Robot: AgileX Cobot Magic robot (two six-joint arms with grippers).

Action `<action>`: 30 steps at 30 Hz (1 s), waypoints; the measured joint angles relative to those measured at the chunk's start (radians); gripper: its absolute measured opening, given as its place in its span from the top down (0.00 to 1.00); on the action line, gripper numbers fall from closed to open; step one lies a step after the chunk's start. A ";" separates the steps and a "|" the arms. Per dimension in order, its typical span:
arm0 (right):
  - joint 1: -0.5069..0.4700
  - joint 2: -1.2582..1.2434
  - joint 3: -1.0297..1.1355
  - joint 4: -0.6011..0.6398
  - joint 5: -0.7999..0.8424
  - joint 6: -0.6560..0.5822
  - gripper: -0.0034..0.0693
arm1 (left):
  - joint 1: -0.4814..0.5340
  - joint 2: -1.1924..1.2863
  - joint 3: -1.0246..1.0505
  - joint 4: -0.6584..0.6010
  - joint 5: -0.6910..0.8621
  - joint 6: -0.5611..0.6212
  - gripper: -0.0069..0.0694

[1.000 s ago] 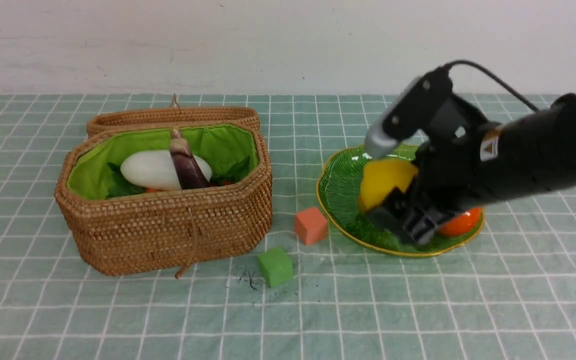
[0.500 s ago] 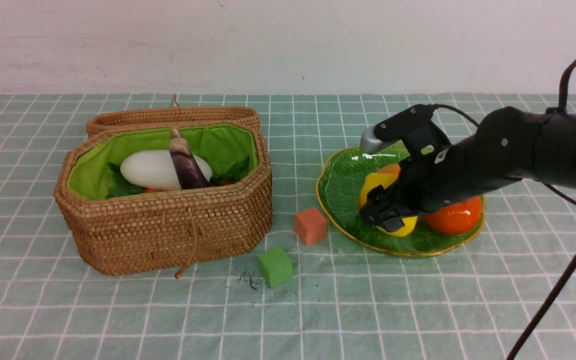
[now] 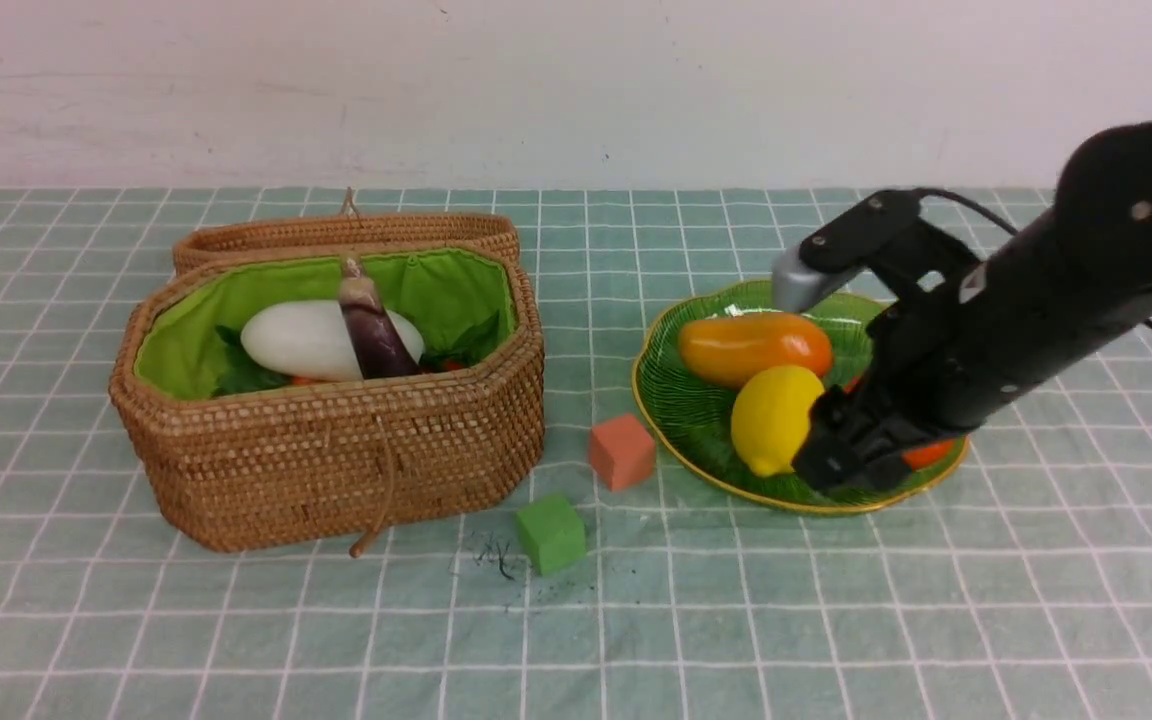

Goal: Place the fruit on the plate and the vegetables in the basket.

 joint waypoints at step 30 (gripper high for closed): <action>-0.002 -0.608 0.244 -0.015 0.399 0.199 0.97 | 0.000 0.000 0.000 0.000 0.000 0.000 0.60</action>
